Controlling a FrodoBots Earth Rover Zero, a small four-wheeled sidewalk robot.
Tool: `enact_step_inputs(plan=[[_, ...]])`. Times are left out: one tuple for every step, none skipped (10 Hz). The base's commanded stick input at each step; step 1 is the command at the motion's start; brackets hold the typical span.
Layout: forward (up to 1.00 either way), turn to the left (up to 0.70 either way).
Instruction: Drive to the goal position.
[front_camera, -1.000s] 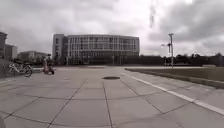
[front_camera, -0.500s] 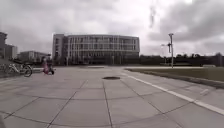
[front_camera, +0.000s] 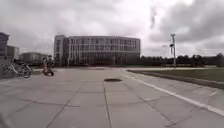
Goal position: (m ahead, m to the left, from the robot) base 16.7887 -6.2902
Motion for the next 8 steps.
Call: enact_step_inputs(plan=[[1.00, 0.00], [1.00, 0.16], [1.00, 0.30], [1.00, 0.10], [1.00, 0.00], [1.00, 0.00], [1.00, 0.36], [1.00, 0.09]])
